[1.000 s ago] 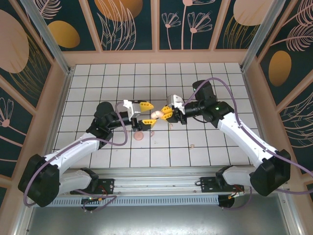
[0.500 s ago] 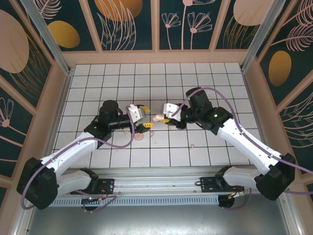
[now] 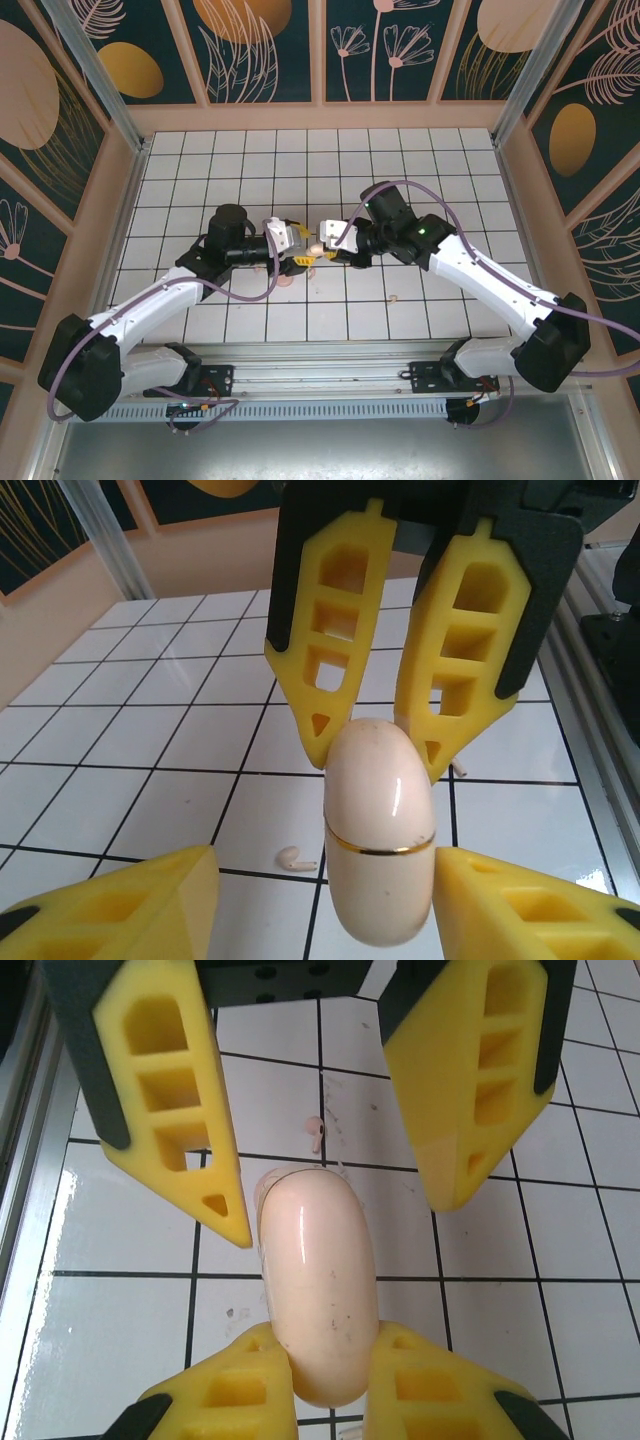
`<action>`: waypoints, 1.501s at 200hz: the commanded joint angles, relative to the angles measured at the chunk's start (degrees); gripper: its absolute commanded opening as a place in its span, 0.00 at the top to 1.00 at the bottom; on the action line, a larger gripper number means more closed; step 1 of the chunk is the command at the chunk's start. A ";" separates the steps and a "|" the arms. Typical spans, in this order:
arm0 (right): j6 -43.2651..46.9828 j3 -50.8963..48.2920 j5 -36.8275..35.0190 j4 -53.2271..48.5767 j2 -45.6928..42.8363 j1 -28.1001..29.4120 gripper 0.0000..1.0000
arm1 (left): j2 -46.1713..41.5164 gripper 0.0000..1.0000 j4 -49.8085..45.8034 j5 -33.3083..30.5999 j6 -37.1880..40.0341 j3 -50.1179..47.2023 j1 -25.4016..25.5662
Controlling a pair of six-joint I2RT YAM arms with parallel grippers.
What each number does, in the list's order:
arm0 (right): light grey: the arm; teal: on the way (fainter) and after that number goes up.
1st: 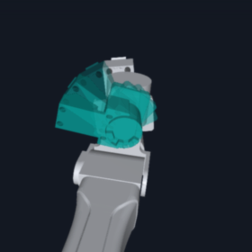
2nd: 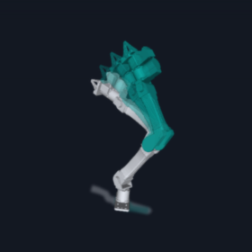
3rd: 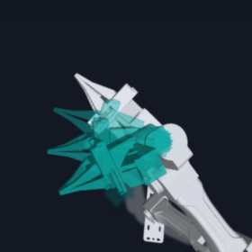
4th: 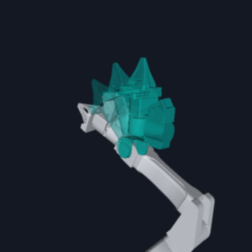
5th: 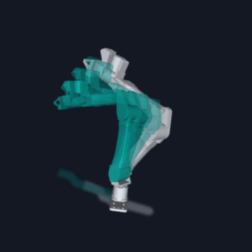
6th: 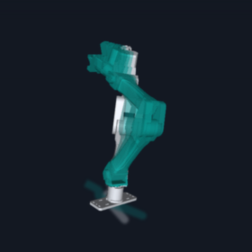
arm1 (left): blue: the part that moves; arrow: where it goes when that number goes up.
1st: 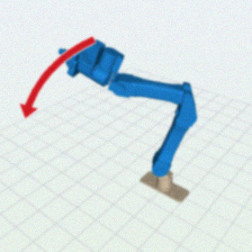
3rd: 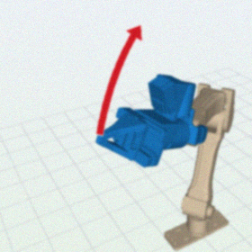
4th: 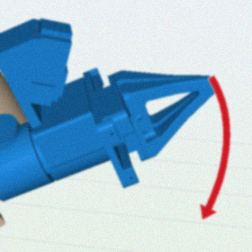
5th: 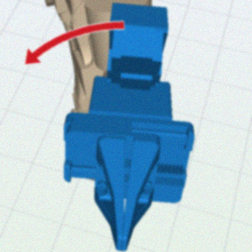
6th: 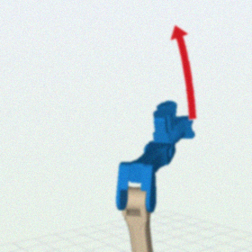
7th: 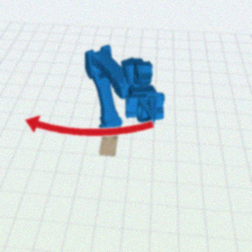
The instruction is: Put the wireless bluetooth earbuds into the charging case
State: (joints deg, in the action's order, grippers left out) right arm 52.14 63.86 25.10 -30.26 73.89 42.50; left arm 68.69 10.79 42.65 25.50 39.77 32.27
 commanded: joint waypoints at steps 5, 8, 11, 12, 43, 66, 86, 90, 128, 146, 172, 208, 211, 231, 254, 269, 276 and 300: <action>0.90 2.15 1.36 0.99 0.38 0.73 0.84 | 0.78 0.43 -1.14 1.74 1.01 1.80 0.05; 0.86 2.15 1.47 1.07 0.39 0.74 0.84 | 0.86 0.43 -1.20 1.79 1.04 1.88 0.07; 0.86 2.15 1.52 1.15 0.38 0.74 0.84 | 0.85 0.44 -1.25 1.81 1.05 1.89 0.07; 0.86 2.15 1.57 1.16 0.38 0.79 0.84 | 0.93 0.44 -1.23 1.82 1.05 1.89 0.03; 0.86 2.06 2.13 1.86 0.38 0.99 0.84 | 1.41 0.48 -1.65 1.98 1.00 2.16 0.03; 0.86 2.13 2.14 2.18 0.38 1.09 0.84 | 1.62 0.51 -1.82 2.04 0.88 2.24 0.07; 0.88 2.22 2.06 2.22 0.33 1.18 0.84 | 1.63 0.58 -2.05 2.09 0.87 2.42 0.03; 0.89 2.25 1.98 2.29 0.38 1.18 0.84 | 1.63 0.61 -2.00 2.20 0.92 2.49 0.03; 0.78 2.15 1.70 2.29 0.12 1.36 0.84 | 1.33 0.73 -2.02 2.22 1.04 2.44 0.07; 0.43 1.72 1.62 2.83 -0.14 1.36 0.79 | 0.99 0.78 -2.05 2.12 1.22 2.51 0.07; -0.49 0.72 1.44 4.60 -0.84 1.27 0.66 | 0.57 0.79 -1.82 2.16 1.31 2.25 0.07; -1.48 -0.32 2.96 6.50 -1.59 1.09 0.59 | 0.44 0.79 -1.46 2.58 1.24 1.98 -0.01; -1.55 -0.31 3.09 6.59 -1.55 1.07 0.58 | 0.47 0.79 -1.41 2.54 1.32 1.98 0.04; -1.82 -0.33 3.31 6.96 -1.54 0.91 0.58 | 0.48 0.79 -1.38 2.76 1.31 2.02 0.07; -2.44 -0.49 2.65 7.81 -1.64 0.32 0.58 | 0.27 0.79 -1.39 2.91 1.41 1.88 0.07; -3.17 -0.66 1.99 8.82 -1.90 -0.34 0.58 | 0.22 0.79 -1.46 2.95 1.40 1.72 0.05; -3.53 -0.66 1.82 9.22 -2.14 -0.72 0.58 | 0.15 0.79 -1.47 2.90 1.44 1.73 0.07; -4.49 -0.97 2.14 10.37 -2.60 -2.06 0.58 | 0.13 0.79 -1.38 3.04 1.35 1.63 0.03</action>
State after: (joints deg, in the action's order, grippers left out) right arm 49.54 63.55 27.16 -23.73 73.25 42.17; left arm 69.80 8.93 44.27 25.96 40.62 32.25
